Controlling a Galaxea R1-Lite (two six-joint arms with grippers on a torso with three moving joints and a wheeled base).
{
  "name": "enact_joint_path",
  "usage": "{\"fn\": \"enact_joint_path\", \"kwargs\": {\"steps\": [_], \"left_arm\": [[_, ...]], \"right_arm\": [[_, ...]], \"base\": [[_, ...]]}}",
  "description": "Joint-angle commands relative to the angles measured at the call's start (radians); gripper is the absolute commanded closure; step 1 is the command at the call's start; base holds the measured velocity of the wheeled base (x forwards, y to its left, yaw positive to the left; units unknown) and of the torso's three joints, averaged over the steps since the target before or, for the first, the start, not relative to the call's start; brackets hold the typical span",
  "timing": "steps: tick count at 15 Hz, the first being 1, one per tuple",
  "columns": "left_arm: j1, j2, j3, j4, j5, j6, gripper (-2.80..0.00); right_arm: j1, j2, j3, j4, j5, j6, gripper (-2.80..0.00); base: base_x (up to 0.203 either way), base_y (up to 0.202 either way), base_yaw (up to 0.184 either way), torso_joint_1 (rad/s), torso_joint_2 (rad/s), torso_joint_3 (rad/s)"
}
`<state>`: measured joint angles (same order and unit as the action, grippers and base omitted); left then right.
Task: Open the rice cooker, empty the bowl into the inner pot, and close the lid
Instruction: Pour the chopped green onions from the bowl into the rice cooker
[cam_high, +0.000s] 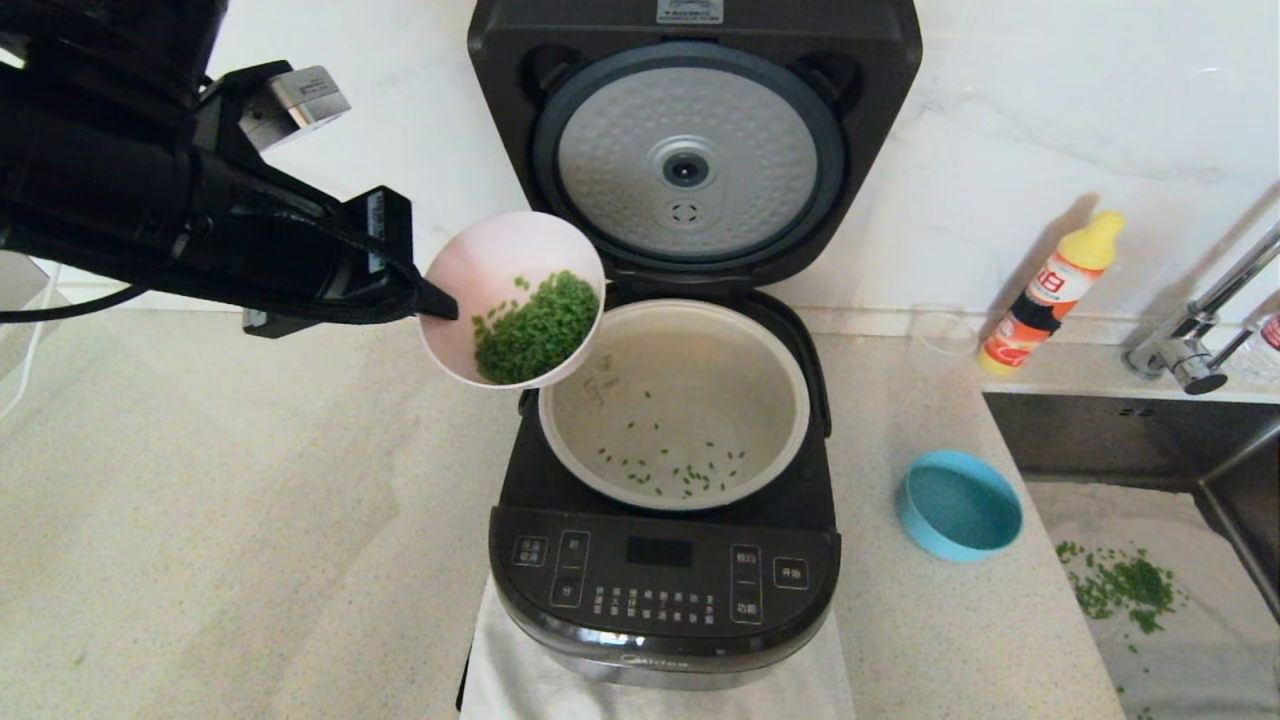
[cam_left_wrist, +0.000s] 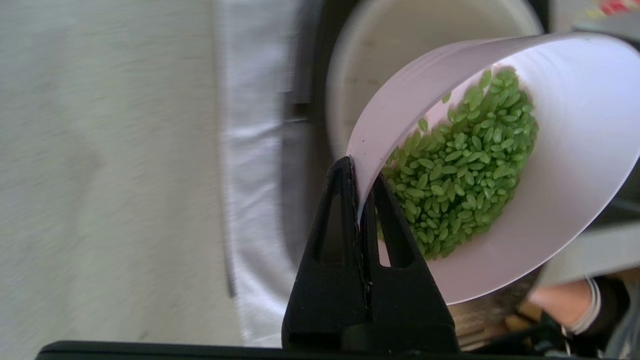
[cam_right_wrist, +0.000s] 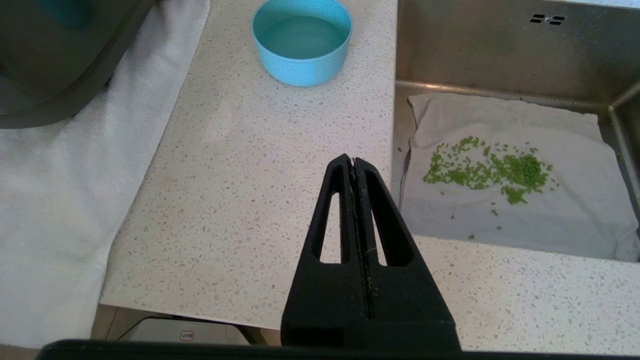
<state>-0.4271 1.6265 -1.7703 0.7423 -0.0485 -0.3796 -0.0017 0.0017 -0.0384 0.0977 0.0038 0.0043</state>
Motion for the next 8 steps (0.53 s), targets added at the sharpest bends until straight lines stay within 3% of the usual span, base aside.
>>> {"fn": "enact_joint_path", "kwargs": {"steps": [1, 5, 8], "left_arm": [[-0.053, 0.051, -0.028, 0.002, 0.002, -0.004, 0.0], [-0.085, 0.128, -0.04, -0.05, 0.004, -0.011, 0.0], [-0.087, 0.193, -0.043, -0.156, 0.006, -0.027, 0.0]], "right_arm": [[0.0, 0.0, 0.0, 0.001, 0.001, 0.0, 0.0], [0.0, 0.0, 0.0, 0.001, 0.001, 0.0, 0.0], [0.0, 0.0, 0.0, 0.001, 0.001, 0.0, 0.0]], "base": [[0.0, 0.0, 0.0, 0.0, 0.0, 0.0], [0.0, 0.0, 0.0, 0.0, 0.0, 0.0], [0.0, 0.0, 0.0, 0.0, 0.0, 0.0]]}}
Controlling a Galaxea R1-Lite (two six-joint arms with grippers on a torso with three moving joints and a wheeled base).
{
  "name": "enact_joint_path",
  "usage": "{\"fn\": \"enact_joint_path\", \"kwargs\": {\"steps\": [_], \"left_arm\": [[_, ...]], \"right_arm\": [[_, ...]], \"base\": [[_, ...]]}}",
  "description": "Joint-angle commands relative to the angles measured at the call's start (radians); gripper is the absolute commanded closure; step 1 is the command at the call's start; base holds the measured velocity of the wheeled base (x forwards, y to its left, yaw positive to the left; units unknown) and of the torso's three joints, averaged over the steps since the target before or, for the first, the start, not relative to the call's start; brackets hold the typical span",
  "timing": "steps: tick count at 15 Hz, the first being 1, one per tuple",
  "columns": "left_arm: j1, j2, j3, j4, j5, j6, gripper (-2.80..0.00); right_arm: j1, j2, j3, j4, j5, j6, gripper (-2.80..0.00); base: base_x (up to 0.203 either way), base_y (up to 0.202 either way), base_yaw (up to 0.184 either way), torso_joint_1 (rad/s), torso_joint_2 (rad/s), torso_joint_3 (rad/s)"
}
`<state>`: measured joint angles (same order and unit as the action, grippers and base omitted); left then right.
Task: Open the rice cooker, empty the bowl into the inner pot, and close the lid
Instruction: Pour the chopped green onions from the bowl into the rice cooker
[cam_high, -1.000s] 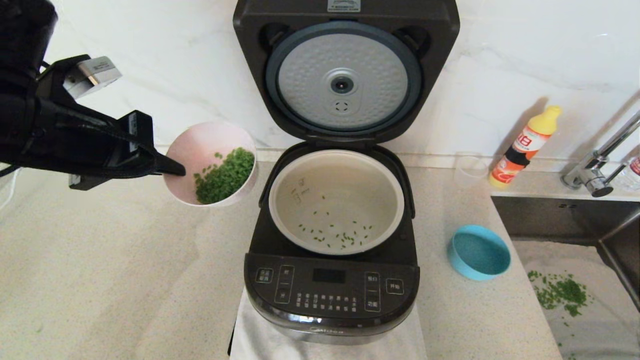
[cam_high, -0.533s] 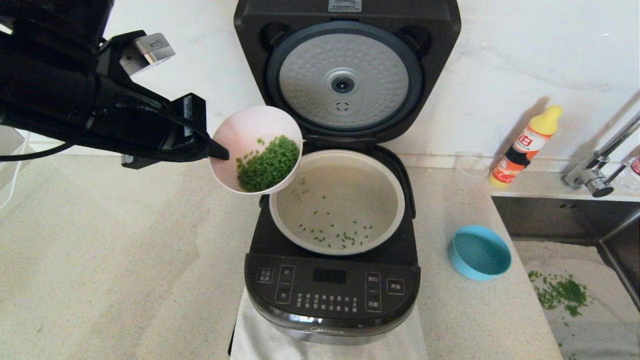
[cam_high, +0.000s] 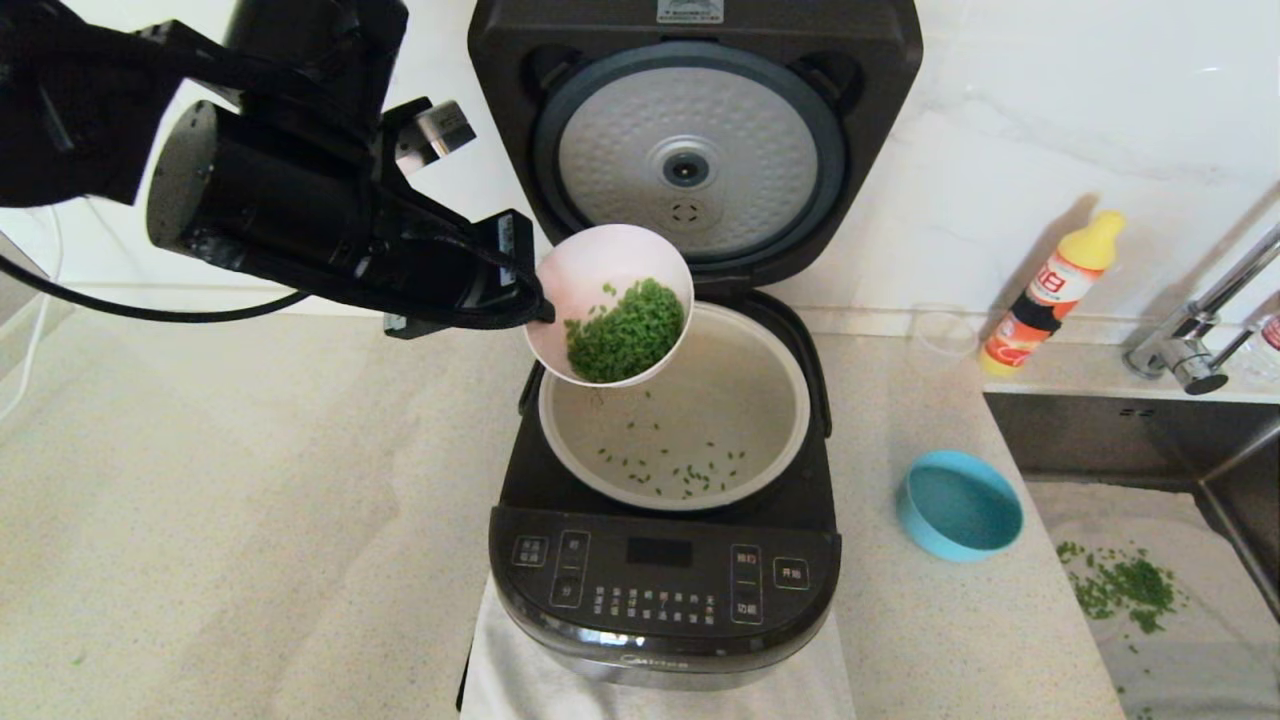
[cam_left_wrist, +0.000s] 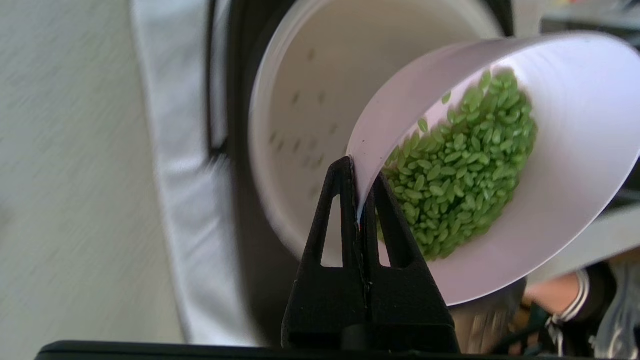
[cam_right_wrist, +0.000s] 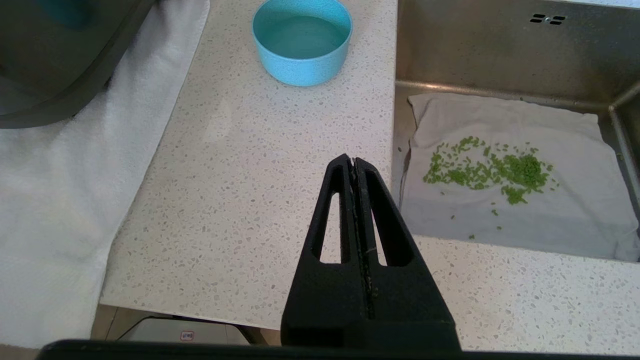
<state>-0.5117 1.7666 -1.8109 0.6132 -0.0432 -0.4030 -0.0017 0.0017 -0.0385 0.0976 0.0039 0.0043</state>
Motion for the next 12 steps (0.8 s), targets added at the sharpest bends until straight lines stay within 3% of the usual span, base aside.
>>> {"fn": "enact_joint_path", "kwargs": {"steps": [1, 4, 7, 12], "left_arm": [[-0.008, 0.069, -0.015, -0.042, 0.001, -0.005, 0.0], [-0.019, 0.112, -0.07, -0.067, 0.017, -0.014, 0.0], [-0.027, 0.123, -0.049, -0.158, 0.037, -0.02, 0.0], [-0.04, 0.125, 0.109, -0.368, 0.104, -0.017, 0.0]], "right_arm": [[0.0, 0.0, 0.0, 0.001, 0.001, 0.0, 0.0], [0.0, 0.0, 0.0, 0.001, 0.001, 0.0, 0.0], [0.0, 0.0, 0.0, 0.001, 0.001, 0.0, 0.0], [0.0, 0.0, 0.0, 0.001, 0.001, 0.0, 0.0]], "base": [[0.0, 0.0, 0.0, 0.0, 0.0, 0.0], [0.0, 0.0, 0.0, 0.0, 0.0, 0.0], [0.0, 0.0, 0.0, 0.0, 0.0, 0.0], [0.0, 0.0, 0.0, 0.0, 0.0, 0.0]]}}
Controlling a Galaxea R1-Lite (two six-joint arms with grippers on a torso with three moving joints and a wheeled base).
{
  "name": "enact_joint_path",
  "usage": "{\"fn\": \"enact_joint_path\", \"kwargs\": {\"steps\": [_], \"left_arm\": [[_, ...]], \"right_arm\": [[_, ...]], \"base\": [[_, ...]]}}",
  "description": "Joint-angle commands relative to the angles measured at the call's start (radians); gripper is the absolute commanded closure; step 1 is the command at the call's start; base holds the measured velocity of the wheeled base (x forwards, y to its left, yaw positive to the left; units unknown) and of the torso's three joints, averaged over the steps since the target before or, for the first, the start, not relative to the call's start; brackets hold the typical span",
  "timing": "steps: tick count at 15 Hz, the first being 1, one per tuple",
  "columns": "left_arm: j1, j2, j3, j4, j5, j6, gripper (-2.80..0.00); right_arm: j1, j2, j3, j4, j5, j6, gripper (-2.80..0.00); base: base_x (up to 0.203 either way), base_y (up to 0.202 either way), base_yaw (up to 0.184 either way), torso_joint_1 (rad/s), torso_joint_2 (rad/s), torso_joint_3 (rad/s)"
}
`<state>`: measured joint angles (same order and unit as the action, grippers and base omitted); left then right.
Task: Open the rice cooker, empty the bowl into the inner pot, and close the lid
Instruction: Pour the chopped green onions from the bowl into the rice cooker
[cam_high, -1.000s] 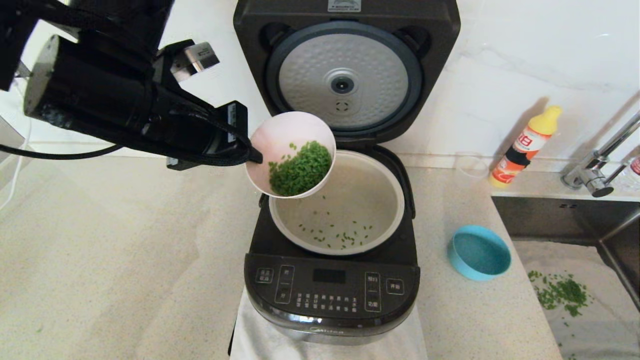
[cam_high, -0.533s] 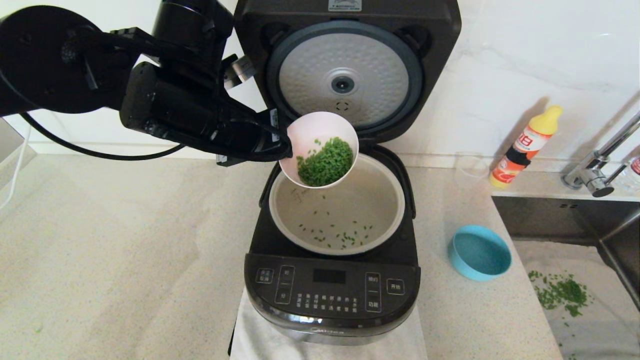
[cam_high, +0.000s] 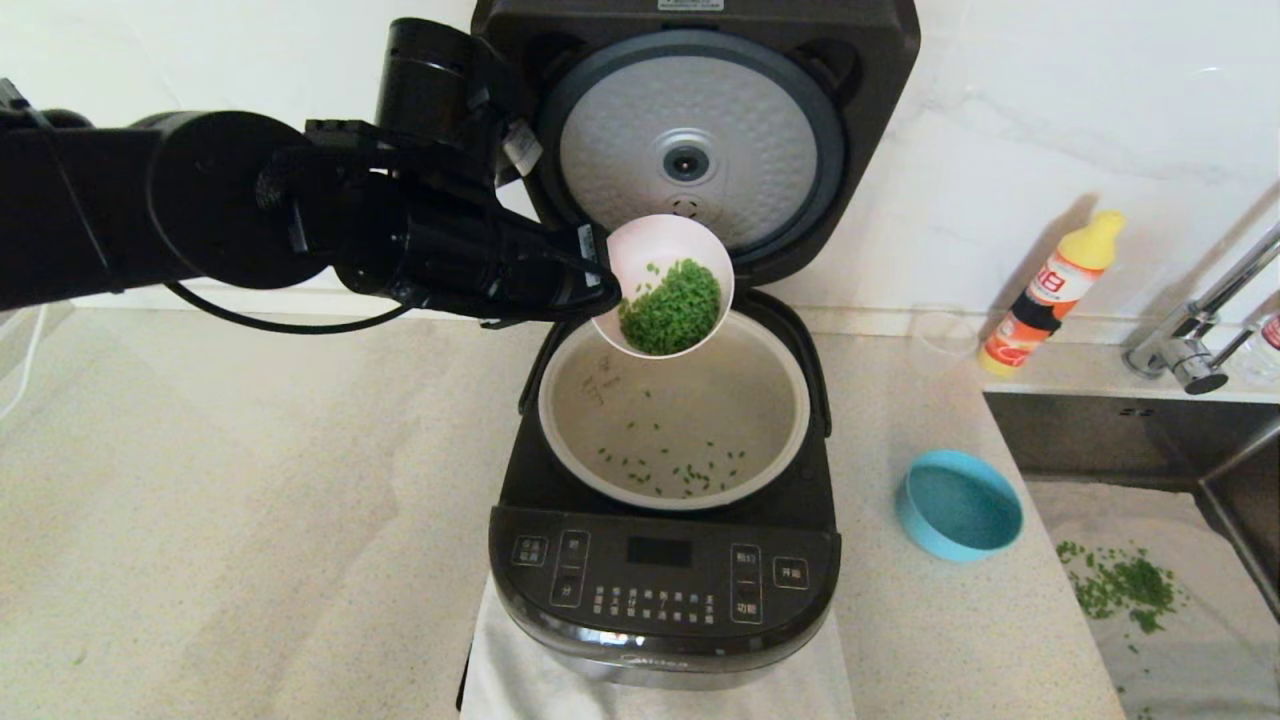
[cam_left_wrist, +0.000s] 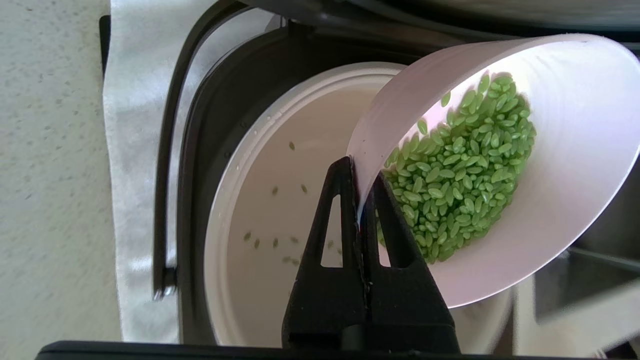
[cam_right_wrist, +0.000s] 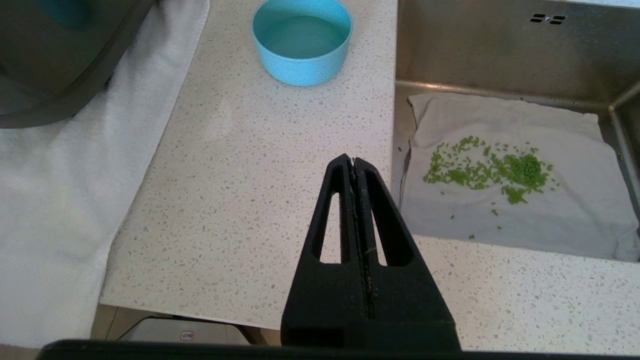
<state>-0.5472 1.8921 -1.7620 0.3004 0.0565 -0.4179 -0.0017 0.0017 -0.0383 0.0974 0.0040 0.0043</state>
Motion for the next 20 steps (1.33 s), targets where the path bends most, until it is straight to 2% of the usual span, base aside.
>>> {"fn": "enact_joint_path", "kwargs": {"steps": [1, 4, 5, 6, 10, 12, 15, 16, 18, 20], "left_arm": [[-0.006, -0.006, 0.119, -0.132, 0.01, 0.001, 0.0], [-0.008, -0.012, 0.273, -0.441, 0.025, 0.009, 0.0], [-0.008, -0.01, 0.308, -0.512, 0.035, 0.014, 0.0], [-0.008, -0.007, 0.327, -0.553, 0.041, 0.017, 0.0], [-0.008, -0.029, 0.386, -0.565, 0.04, 0.043, 0.0], [-0.008, -0.037, 0.456, -0.662, 0.036, 0.095, 0.0], [-0.008, -0.042, 0.578, -0.931, 0.016, 0.22, 0.0], [-0.008, -0.044, 0.608, -0.98, 0.005, 0.261, 0.0], [-0.007, -0.063, 0.649, -0.997, -0.014, 0.29, 0.0], [-0.006, -0.089, 0.712, -1.063, -0.088, 0.323, 0.0]], "right_arm": [[0.0, 0.0, 0.0, 0.001, 0.001, 0.0, 0.0], [0.0, 0.0, 0.0, 0.001, 0.001, 0.0, 0.0], [0.0, 0.0, 0.0, 0.001, 0.001, 0.0, 0.0], [0.0, 0.0, 0.0, 0.001, 0.001, 0.0, 0.0], [0.0, 0.0, 0.0, 0.001, 0.001, 0.0, 0.0], [0.0, 0.0, 0.0, 0.001, 0.001, 0.0, 0.0], [0.0, 0.0, 0.0, 0.001, 0.001, 0.0, 0.0], [0.0, 0.0, 0.0, 0.001, 0.001, 0.0, 0.0], [0.0, 0.0, 0.0, 0.001, 0.001, 0.0, 0.0], [0.0, 0.0, 0.0, 0.001, 0.001, 0.0, 0.0]], "base": [[0.0, 0.0, 0.0, 0.0, 0.0, 0.0], [0.0, 0.0, 0.0, 0.0, 0.0, 0.0], [0.0, 0.0, 0.0, 0.0, 0.0, 0.0], [0.0, 0.0, 0.0, 0.0, 0.0, 0.0], [0.0, 0.0, 0.0, 0.0, 0.0, 0.0], [0.0, 0.0, 0.0, 0.0, 0.0, 0.0], [0.0, 0.0, 0.0, 0.0, 0.0, 0.0], [0.0, 0.0, 0.0, 0.0, 0.0, 0.0], [0.0, 0.0, 0.0, 0.0, 0.0, 0.0], [0.0, 0.0, 0.0, 0.0, 0.0, 0.0]]}}
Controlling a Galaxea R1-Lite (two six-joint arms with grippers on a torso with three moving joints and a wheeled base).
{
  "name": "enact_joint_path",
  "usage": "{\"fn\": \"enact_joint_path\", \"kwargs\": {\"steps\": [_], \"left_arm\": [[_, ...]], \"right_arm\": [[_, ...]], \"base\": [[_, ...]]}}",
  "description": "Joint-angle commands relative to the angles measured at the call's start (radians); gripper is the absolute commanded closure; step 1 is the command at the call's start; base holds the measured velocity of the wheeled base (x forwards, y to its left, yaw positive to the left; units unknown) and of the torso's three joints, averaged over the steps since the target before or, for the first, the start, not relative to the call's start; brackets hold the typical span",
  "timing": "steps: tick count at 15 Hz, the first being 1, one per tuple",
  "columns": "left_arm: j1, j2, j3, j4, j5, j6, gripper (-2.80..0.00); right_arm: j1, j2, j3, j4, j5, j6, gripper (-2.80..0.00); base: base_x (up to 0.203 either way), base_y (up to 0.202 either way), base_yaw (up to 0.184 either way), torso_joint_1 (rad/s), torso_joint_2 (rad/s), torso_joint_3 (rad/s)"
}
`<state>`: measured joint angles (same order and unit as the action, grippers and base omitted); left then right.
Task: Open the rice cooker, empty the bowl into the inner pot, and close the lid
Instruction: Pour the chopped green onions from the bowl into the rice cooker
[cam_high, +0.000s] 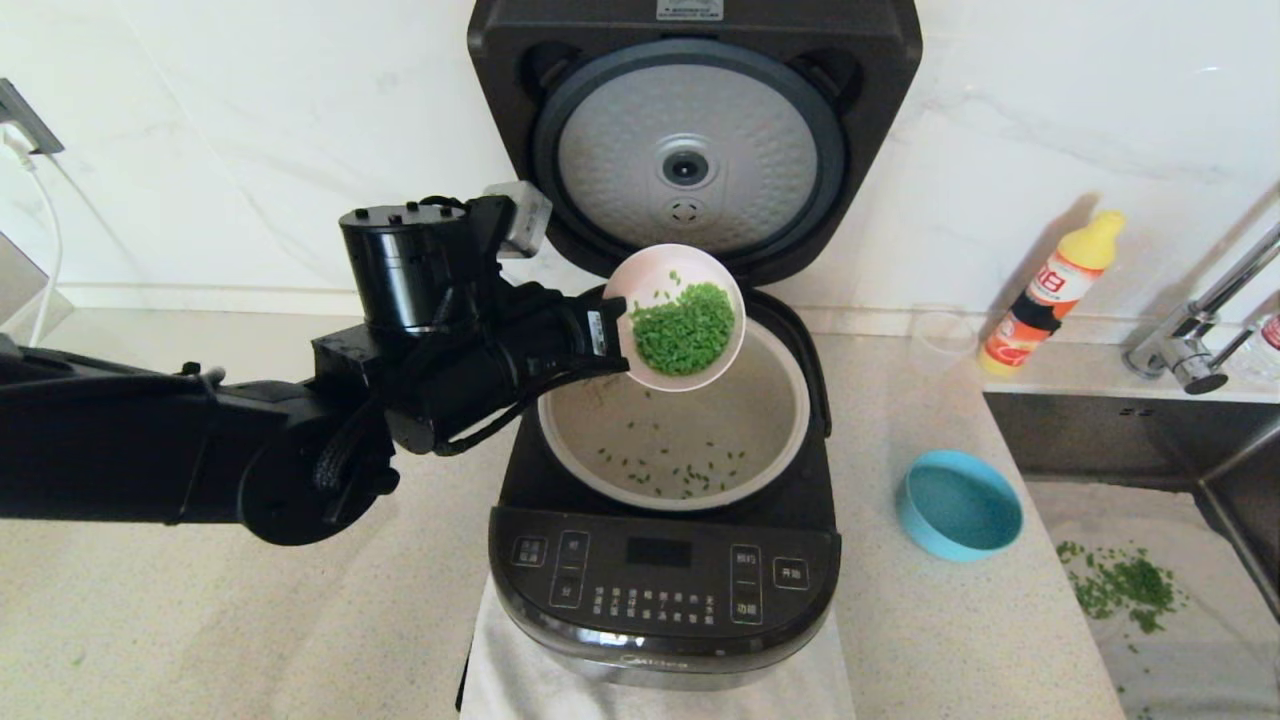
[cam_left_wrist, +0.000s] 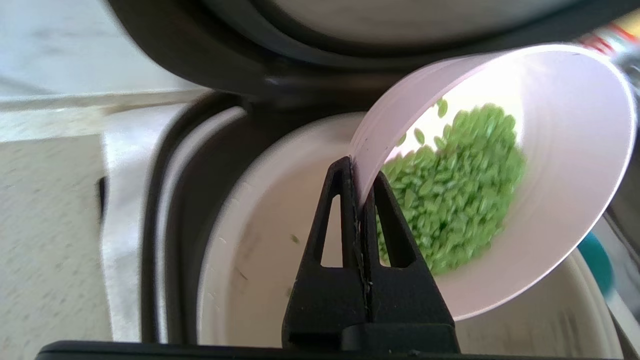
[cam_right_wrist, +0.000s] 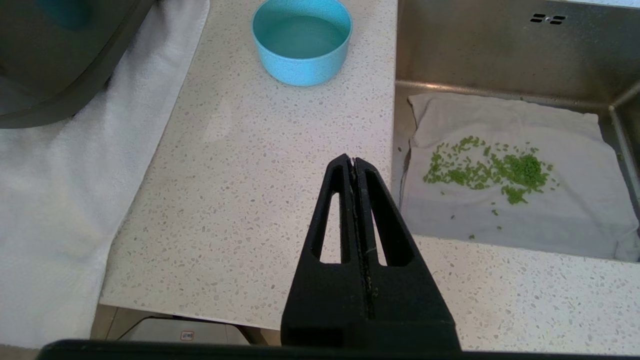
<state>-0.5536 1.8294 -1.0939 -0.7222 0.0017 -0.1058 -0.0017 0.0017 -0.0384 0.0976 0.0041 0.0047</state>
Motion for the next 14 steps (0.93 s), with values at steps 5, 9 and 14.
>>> {"fn": "enact_joint_path", "kwargs": {"steps": [5, 9, 14], "left_arm": [[0.006, -0.028, 0.131, -0.23, -0.094, 0.094, 0.0], [0.011, 0.02, 0.186, -0.357, -0.092, 0.157, 0.0], [0.027, 0.081, 0.227, -0.523, -0.087, 0.221, 0.0]], "right_arm": [[0.0, 0.0, 0.0, 0.001, 0.001, 0.0, 0.0], [0.0, 0.0, 0.0, 0.001, 0.001, 0.0, 0.0], [0.0, 0.0, 0.0, 0.001, 0.001, 0.0, 0.0]], "base": [[0.0, 0.0, 0.0, 0.0, 0.0, 0.0], [0.0, 0.0, 0.0, 0.0, 0.0, 0.0], [0.0, 0.0, 0.0, 0.0, 0.0, 0.0]]}}
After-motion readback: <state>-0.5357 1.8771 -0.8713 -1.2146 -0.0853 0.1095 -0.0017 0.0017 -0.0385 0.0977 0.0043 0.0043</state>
